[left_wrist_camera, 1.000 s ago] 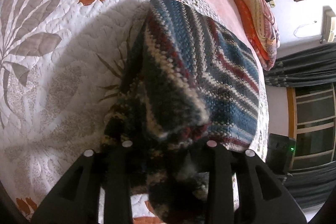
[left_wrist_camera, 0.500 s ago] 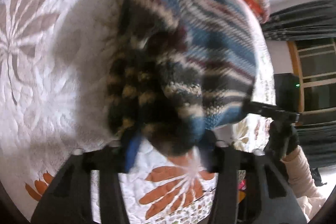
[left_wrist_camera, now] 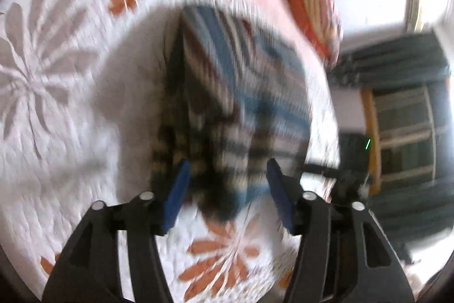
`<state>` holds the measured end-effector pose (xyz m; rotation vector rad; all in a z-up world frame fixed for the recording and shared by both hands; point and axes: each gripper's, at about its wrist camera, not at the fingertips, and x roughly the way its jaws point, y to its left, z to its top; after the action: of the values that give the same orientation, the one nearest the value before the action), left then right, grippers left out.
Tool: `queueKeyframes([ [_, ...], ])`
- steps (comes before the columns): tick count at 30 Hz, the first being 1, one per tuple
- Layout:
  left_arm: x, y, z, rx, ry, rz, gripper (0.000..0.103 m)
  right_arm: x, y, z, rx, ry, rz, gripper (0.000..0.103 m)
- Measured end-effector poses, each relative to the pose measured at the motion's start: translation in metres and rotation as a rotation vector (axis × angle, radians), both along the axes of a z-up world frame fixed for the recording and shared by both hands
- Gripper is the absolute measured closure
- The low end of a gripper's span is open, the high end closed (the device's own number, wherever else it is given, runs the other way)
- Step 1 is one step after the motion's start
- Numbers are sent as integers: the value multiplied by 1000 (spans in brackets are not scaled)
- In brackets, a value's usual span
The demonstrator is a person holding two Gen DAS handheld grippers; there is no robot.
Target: Fold small clothes
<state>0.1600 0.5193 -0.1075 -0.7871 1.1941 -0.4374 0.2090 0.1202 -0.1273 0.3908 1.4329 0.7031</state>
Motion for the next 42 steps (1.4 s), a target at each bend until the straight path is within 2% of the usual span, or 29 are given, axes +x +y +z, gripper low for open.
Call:
queueKeyframes([
  [3, 23, 5, -8, 30, 23, 101, 39, 8, 0, -3, -10, 5, -5, 50],
  [7, 48, -4, -21, 32, 36, 157, 41, 11, 1, -8, -7, 8, -7, 50],
  [9, 58, -12, -25, 45, 31, 169, 51, 13, 3, -9, -16, 6, -6, 47],
  [11, 66, -19, -23, 52, 19, 167, 76, 14, 2, -13, -14, 14, -9, 46],
  [12, 68, -25, -18, 70, -18, 150, 85, 15, 1, -14, -12, 15, -10, 46],
  [13, 71, -30, -10, 84, -62, 134, 90, 15, -3, -16, -7, 55, 30, 46],
  [15, 65, -43, 15, 135, -222, 63, 91, 15, -2, -16, -6, 53, 31, 46],
  [16, 62, -47, 25, 172, -273, 36, 91, 16, -1, -17, -5, 52, 30, 46],
  [17, 61, -49, 29, 204, -281, 29, 91, 16, -1, -17, -4, 53, 29, 46],
  [18, 62, -46, 25, 244, -250, 42, 91, 16, -2, -18, -1, 56, 25, 46],
  [20, 64, -37, 5, 275, -141, 87, 91, 18, 1, -20, 3, 62, 18, 46],
  [21, 64, -32, -11, 275, -60, 105, 90, 17, 0, -20, 3, 63, 16, 46],
  [24, 60, -19, -25, 167, 0, 140, 78, 15, -1, -19, -11, 56, 24, 46],
  [25, 60, -16, -24, 143, 19, 144, 68, 15, -1, -18, -16, 52, 27, 46],
  [26, 60, -13, -22, 107, 34, 149, 49, 15, -2, -16, -18, 51, 29, 45],
  [27, 57, -8, -20, 47, 25, 153, 41, 16, -1, -14, -19, 48, 30, 45],
  [28, 54, -6, -19, 22, 15, 149, 32, 16, 0, -10, -19, 40, 31, 45],
  [31, 46, -3, -23, 35, 43, 118, 25, 23, -3, 2, 13, 19, 16, 44],
  [33, 41, -3, -31, 50, 72, 96, 25, 29, -6, 9, 37, 21, -6, 34],
  [37, 41, -9, -46, 17, 96, 74, 24, 46, -8, 13, 46, 21, -43, 32],
  [38, 42, -12, -47, 9, 93, 65, 24, 49, -8, 12, 54, 30, -53, 28],
  [40, 46, -23, -50, 23, 94, 33, 24, 58, -7, 9, 85, 58, -77, 25],
  [42, 48, -32, -52, 67, 90, 3, 21, 66, -3, 2, 89, 70, -85, 18],
])
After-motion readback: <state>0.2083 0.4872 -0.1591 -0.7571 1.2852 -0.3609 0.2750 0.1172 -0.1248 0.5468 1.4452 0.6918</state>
